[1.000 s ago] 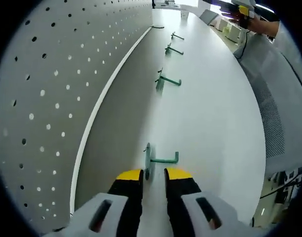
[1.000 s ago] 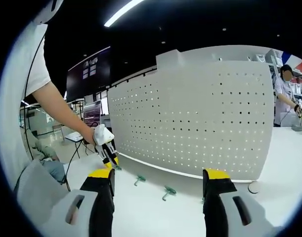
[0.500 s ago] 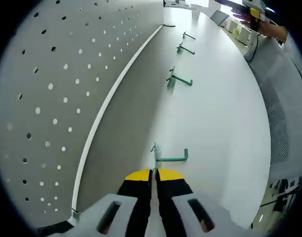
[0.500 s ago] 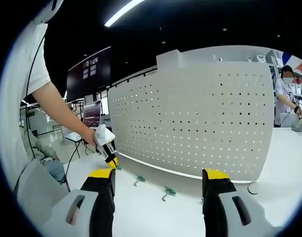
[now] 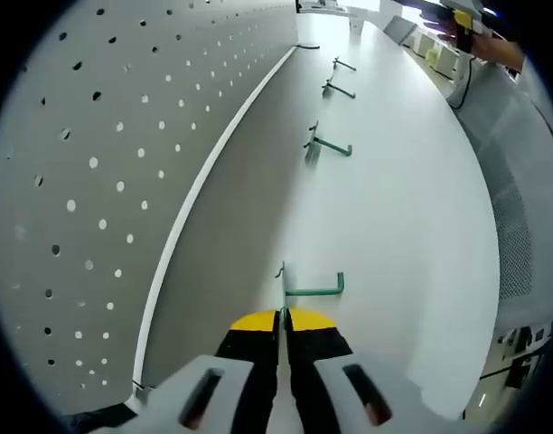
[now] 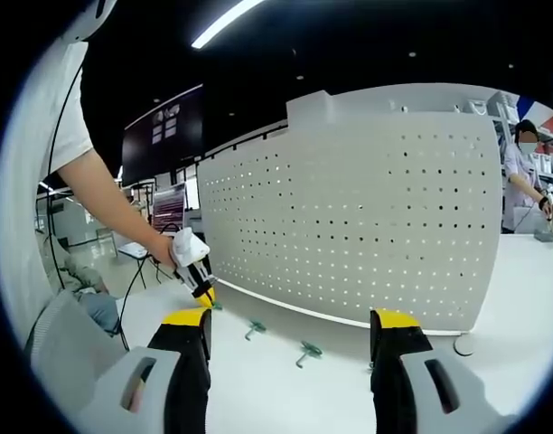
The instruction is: Insert the hook assembly into the mounting plate slot until the hook locks in place.
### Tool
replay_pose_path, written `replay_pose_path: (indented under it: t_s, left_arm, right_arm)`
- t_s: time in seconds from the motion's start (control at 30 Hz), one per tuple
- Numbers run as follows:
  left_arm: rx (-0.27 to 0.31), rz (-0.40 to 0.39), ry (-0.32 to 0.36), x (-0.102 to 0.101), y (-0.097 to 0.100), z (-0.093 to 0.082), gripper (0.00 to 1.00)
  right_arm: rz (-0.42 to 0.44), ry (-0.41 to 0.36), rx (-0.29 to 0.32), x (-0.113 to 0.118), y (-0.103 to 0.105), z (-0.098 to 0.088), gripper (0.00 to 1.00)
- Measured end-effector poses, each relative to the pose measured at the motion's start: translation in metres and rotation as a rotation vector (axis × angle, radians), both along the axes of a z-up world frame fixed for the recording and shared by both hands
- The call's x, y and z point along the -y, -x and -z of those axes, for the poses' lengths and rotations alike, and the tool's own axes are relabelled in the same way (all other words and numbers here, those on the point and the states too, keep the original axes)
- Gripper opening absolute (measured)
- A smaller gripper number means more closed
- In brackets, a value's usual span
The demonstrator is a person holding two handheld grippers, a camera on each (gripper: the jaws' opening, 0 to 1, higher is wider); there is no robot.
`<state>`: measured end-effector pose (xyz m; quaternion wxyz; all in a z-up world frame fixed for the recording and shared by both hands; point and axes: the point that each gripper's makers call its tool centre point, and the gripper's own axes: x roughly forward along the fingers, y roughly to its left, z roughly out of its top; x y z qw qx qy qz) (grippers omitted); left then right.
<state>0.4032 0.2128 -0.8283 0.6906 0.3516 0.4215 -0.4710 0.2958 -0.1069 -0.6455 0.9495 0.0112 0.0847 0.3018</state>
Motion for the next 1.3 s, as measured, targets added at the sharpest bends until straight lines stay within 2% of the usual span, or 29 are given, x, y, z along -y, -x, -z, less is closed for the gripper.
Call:
replay_pose_path:
  t_s: [0.13,0.23,0.33,0.37,0.67,0.77,1.07,1.3]
  left_arm:
    - [0.031,-0.008,0.030,-0.001,0.001,-0.001,0.02]
    - [0.058,-0.075,0.088,-0.002,-0.003,-0.001,0.01]
    - [0.066,-0.107,0.113,-0.003,-0.003,-0.002,0.01]
    - [0.070,-0.125,0.143,-0.001,-0.003,-0.004,0.01]
    - [0.107,-0.201,0.231,0.003,-0.009,-0.019,0.01]
    - [0.118,-0.207,0.236,0.005,-0.010,-0.022,0.01]
    - [0.174,-0.241,0.327,0.023,-0.015,-0.048,0.01]
    - [0.211,-0.253,0.368,0.031,-0.019,-0.066,0.01]
  right_arm:
    - [0.001,-0.001,0.000,0.001,0.001,0.001,0.69]
    - [0.008,-0.006,-0.001,0.002,0.001,-0.001,0.69]
    - [0.008,-0.002,0.001,0.003,0.001,-0.001,0.69]
    - [0.009,-0.002,0.001,0.004,0.001,-0.001,0.69]
    - [0.013,-0.013,0.003,0.003,0.001,-0.003,0.69]
    - [0.009,-0.014,0.006,0.001,0.001,-0.004,0.69]
    - [0.005,-0.024,0.019,0.000,0.002,-0.010,0.69]
    - [0.006,-0.047,0.023,-0.002,0.004,-0.015,0.69]
